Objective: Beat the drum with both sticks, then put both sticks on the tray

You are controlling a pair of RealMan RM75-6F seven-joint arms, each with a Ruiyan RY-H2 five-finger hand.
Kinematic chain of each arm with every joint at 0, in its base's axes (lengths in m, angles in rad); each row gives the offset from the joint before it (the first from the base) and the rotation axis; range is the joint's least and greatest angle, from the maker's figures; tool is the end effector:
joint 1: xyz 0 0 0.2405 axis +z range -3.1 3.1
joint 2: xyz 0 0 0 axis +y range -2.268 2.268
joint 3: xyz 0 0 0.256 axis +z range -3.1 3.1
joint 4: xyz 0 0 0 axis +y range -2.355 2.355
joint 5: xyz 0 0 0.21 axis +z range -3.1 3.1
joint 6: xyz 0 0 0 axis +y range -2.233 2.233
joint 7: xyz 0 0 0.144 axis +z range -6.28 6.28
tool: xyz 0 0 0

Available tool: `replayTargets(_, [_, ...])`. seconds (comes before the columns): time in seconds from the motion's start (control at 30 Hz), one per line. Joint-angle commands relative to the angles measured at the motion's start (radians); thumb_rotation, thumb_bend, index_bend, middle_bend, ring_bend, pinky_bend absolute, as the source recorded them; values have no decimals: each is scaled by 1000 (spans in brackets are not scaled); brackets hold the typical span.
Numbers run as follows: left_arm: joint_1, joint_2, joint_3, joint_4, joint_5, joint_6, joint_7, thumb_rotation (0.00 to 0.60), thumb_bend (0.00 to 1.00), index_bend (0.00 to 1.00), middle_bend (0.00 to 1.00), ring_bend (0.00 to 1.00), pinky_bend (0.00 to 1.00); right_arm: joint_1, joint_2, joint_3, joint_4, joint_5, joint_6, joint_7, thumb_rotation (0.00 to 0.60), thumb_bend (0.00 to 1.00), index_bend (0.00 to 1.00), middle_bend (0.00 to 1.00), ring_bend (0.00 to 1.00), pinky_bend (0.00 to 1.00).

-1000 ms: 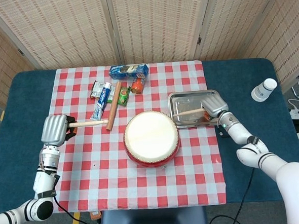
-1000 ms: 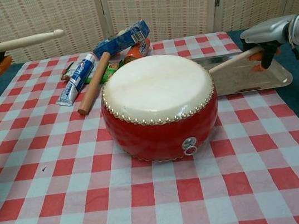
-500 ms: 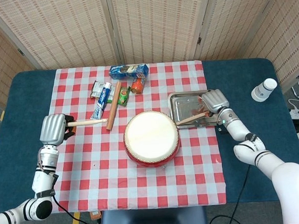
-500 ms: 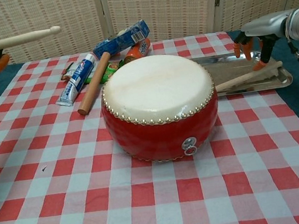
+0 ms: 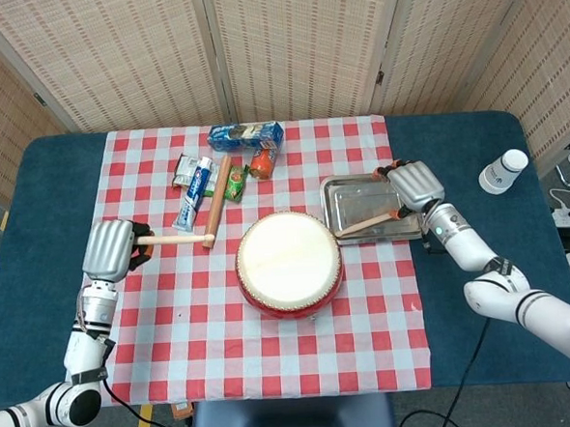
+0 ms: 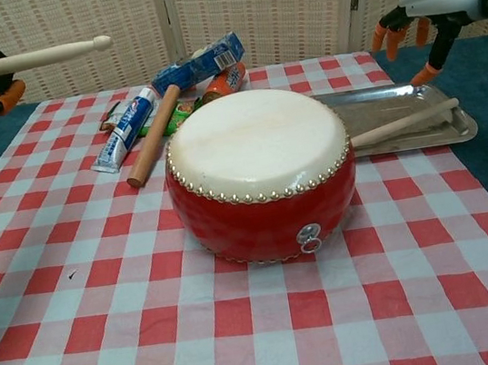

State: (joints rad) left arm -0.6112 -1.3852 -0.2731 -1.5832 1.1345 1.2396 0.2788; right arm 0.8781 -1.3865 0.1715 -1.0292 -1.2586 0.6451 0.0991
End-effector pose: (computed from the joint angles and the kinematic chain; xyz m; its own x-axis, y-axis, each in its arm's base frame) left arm -0.1742 0.3520 0.0868 0.3140 -0.0500 0.9481 0.9295 -0.1870 -0.3178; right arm -0.2119 -0.4532 0.0796 0.5658 -0.2552 0.7841 -0.8188 -0.2855 0.4980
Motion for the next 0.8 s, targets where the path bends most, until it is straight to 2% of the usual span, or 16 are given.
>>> replayTargets(0.03, [-5,-2,6,-21,16,10,25,600,825,1000,1000,1000,1000,-78,248,47,-361,66,117,-76,600,106,302,308,223,346])
replayTargets(0.23, [-27,-8,1,-79,22,19,111,600,824,1000,1000,1000,1000,-118,408,111,-675,172,190,-104,600,106,382,370,247,348])
replayTargets(0.4, [-50,-17,-7,-128,13,26,195,600,825,1000,1000,1000,1000,-104,472,131,-829,247,173,-132,600,106,433,403,269,353])
replayTargets(0.53, [-72,-33,-18,-156,-2,31,253,600,826,1000,1000,1000,1000,-70,465,149,-902,324,174,-157,600,106,444,409,279,367])
replayTargets(0.8, [-125,-75,-36,-209,-57,50,412,600,826,1000,1000,995,1000,47,372,164,-970,510,171,-226,600,106,450,428,297,402])
